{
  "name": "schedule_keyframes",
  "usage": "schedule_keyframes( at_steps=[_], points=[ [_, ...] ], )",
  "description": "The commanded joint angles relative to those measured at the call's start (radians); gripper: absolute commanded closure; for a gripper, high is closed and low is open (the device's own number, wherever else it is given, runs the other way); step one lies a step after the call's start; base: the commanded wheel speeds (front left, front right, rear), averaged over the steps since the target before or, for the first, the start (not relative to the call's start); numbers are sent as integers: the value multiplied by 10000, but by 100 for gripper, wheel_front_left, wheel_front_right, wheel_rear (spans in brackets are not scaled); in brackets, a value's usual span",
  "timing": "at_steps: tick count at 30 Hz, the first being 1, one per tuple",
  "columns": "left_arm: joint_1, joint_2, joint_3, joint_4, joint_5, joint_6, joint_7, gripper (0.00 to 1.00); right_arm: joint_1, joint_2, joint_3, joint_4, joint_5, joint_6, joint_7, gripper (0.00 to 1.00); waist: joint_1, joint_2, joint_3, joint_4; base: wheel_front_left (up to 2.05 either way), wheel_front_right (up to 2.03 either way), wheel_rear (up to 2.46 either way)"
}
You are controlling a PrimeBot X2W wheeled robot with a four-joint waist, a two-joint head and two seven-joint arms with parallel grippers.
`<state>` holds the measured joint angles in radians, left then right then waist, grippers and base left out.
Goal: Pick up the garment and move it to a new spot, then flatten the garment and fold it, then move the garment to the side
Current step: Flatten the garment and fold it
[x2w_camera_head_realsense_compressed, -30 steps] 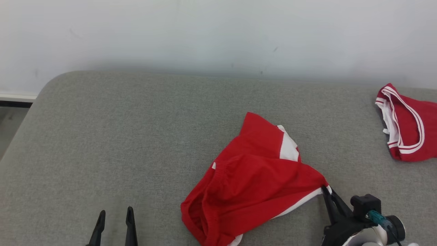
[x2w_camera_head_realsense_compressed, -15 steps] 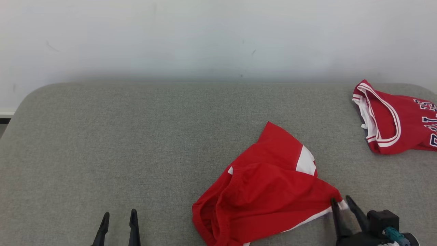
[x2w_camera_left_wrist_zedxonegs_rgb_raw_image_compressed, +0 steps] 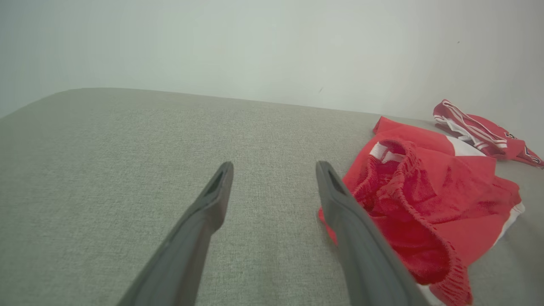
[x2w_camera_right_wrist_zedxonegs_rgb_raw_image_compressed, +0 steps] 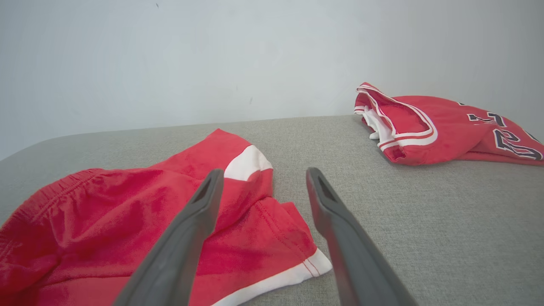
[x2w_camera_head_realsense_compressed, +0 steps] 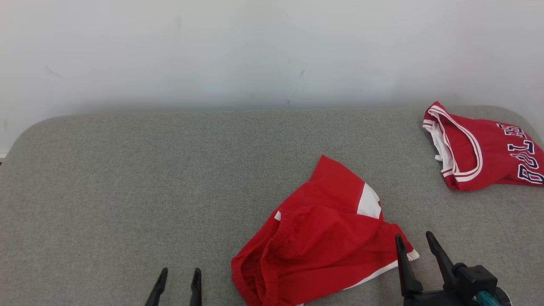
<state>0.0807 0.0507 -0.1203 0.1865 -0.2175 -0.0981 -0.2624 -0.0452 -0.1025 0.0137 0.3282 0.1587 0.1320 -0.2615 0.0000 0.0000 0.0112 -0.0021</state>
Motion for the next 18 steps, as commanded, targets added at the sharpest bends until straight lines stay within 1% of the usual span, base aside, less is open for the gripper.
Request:
schedule_keyframes(
  at_steps=[1,7,12,18],
  points=[
    [-64,-6,-113,48,102,-62,-27,0,157,89,-38,-133,-60,-31,-45,0,0,0,1,-32,0,0,0],
    [-220,-3,-1244,410,178,-225,-27,0,759,439,24,-773,-38,-31,-47,0,0,0,40,-205,0,0,0],
    [-350,2,-2167,853,168,-283,-27,0,898,521,226,-864,16,-31,-48,0,0,0,94,-423,0,0,0],
    [-652,3,-2983,1389,160,-340,-27,0,708,530,406,-814,240,-31,-48,0,0,0,210,-695,0,0,0]
  ],
)
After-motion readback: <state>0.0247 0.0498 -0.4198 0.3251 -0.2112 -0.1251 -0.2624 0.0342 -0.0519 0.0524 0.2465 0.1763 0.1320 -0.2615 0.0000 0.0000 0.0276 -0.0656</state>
